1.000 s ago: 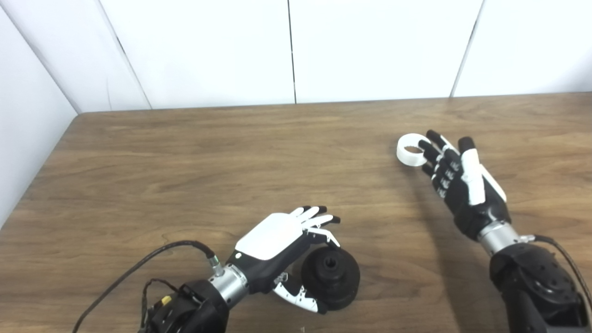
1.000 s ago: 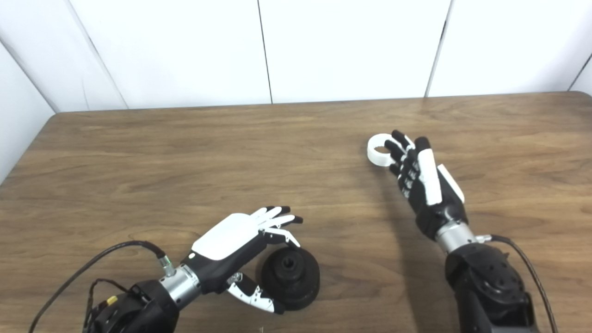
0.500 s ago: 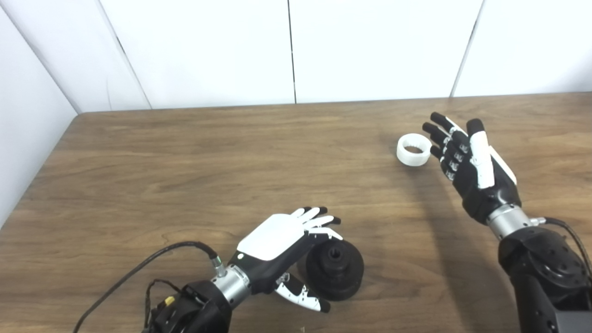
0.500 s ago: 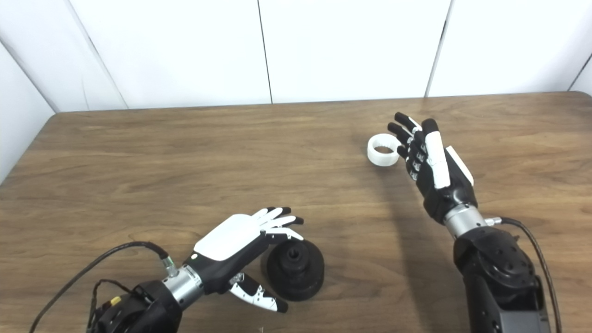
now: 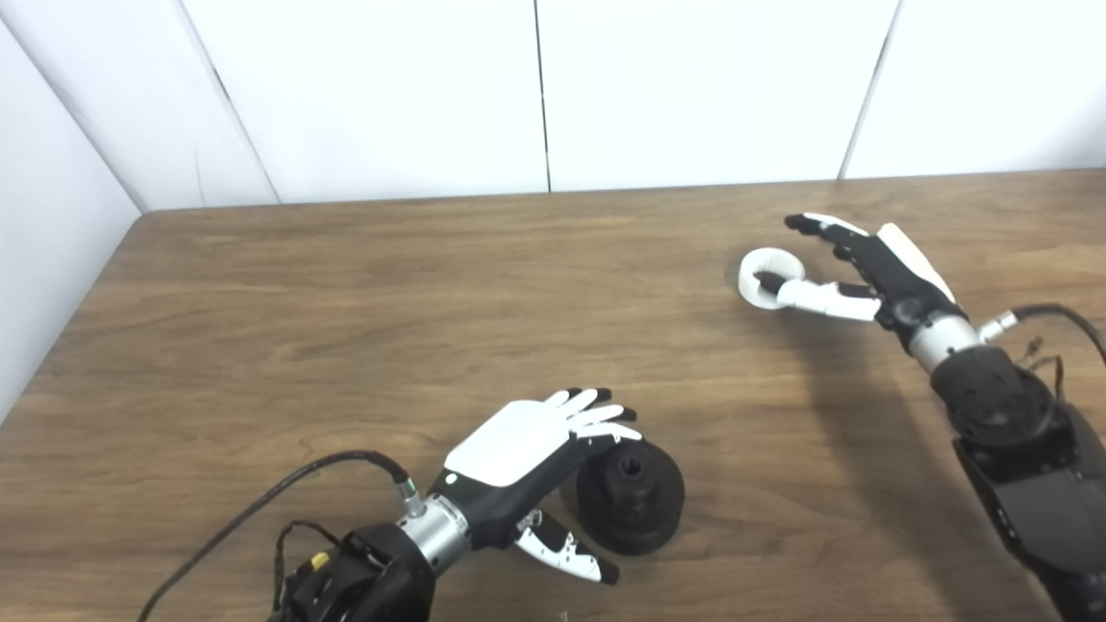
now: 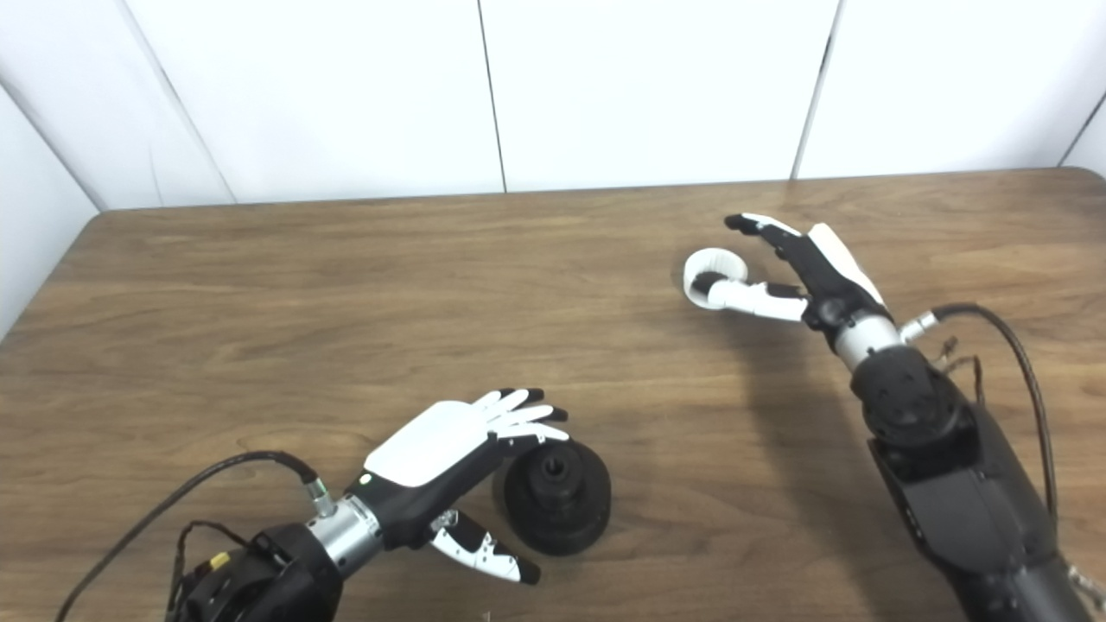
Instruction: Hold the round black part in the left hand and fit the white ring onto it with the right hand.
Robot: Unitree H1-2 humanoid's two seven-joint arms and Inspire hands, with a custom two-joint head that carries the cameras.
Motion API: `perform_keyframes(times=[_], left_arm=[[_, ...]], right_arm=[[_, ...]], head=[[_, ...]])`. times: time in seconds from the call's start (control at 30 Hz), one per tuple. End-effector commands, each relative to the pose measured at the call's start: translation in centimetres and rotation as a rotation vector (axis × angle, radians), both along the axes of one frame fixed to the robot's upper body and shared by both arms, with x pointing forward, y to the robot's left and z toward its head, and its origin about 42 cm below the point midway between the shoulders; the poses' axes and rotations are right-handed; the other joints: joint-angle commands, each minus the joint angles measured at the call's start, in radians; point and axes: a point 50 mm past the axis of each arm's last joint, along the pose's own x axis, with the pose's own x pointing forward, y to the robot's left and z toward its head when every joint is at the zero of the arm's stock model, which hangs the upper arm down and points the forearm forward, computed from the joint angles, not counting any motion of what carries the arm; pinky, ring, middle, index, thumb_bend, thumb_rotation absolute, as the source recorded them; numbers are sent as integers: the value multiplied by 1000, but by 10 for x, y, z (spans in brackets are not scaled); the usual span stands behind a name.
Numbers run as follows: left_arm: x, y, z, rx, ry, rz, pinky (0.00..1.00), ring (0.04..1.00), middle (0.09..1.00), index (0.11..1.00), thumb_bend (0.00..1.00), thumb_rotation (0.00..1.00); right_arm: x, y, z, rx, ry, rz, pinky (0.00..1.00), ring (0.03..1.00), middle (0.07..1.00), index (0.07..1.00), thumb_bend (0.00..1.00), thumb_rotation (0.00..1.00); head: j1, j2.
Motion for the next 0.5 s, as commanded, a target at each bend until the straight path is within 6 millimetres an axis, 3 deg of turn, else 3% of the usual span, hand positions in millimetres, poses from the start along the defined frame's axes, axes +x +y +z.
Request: perform_keyframes(times=[0.0,0.2,0.47], left_arm=[[3,1,5,4,-27,3,1000,1000,937,795,1000,230],[2,2,4,-8,-27,6,1000,1000,937,791,1000,222],[3,3,4,-6,-25,7,1000,1000,943,794,1000,229]], right_arm=[[18,7,32,-67,-109,57,926,999,934,800,939,404],[36,10,33,-153,-94,78,897,1000,934,765,969,351],[47,9,31,-182,-76,93,914,1000,930,759,972,383]], head=[[0,1],[2,1],[4,-2]])
